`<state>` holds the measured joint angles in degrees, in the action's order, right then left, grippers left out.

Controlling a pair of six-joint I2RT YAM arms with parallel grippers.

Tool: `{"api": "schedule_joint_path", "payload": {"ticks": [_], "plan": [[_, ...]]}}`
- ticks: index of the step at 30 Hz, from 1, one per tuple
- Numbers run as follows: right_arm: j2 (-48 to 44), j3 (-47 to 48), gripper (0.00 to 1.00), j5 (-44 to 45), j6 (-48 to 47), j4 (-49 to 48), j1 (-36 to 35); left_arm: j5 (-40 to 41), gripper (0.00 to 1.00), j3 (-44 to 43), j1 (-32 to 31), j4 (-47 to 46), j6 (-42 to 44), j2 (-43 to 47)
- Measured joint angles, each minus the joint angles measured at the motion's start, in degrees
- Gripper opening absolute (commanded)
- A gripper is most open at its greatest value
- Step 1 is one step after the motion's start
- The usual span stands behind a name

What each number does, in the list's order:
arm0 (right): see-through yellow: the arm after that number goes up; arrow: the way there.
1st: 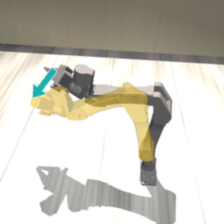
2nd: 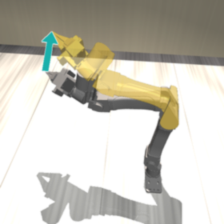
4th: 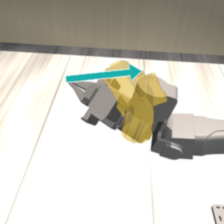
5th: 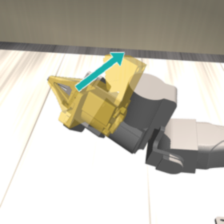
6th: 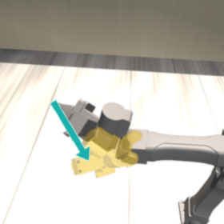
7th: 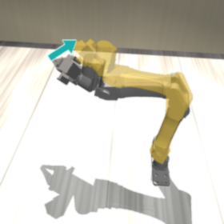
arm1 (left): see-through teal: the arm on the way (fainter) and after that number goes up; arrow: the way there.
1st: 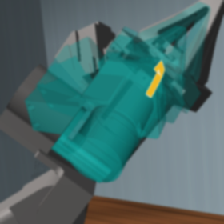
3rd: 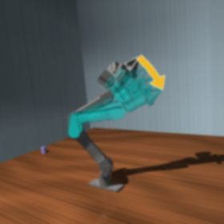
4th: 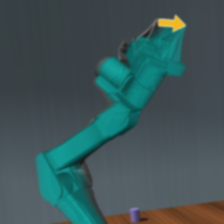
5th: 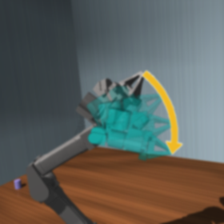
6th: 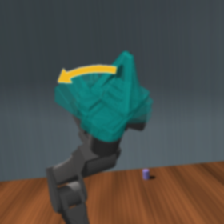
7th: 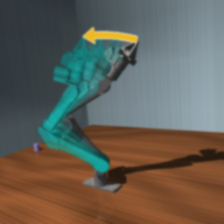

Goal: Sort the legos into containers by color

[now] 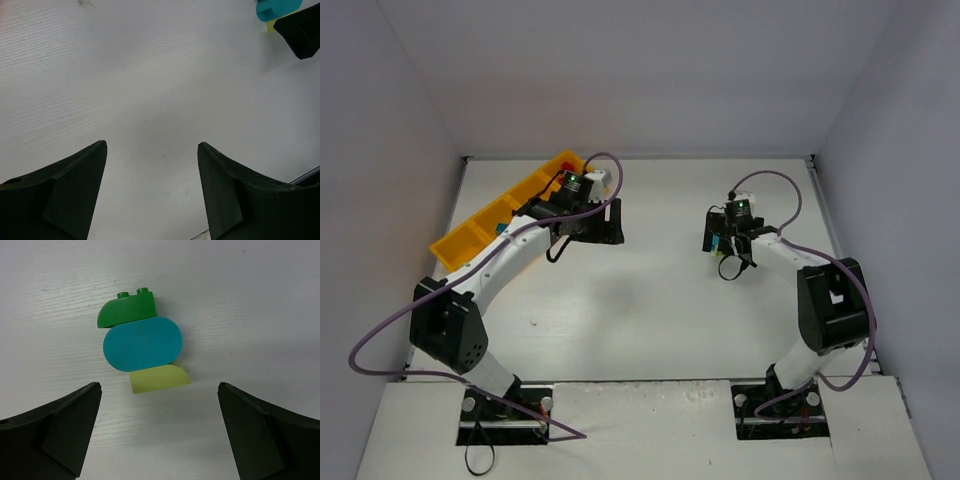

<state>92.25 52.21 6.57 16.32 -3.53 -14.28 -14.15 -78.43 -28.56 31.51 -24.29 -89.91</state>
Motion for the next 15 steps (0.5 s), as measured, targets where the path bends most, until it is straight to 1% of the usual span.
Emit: {"api": "schedule_joint_path", "payload": {"ticks": [5, 15], "plan": [[2.99, 0.44, 0.96, -0.63, -1.53, 0.42, 0.00, 0.02, 0.67, 0.00, 0.00, 0.44, 0.00, 0.00], [3.32, 0.44, 0.90, -0.85, -3.08, 0.35, 0.00, -0.42, 0.67, 0.00, 0.00, 0.76, 0.00, 0.00]]}}
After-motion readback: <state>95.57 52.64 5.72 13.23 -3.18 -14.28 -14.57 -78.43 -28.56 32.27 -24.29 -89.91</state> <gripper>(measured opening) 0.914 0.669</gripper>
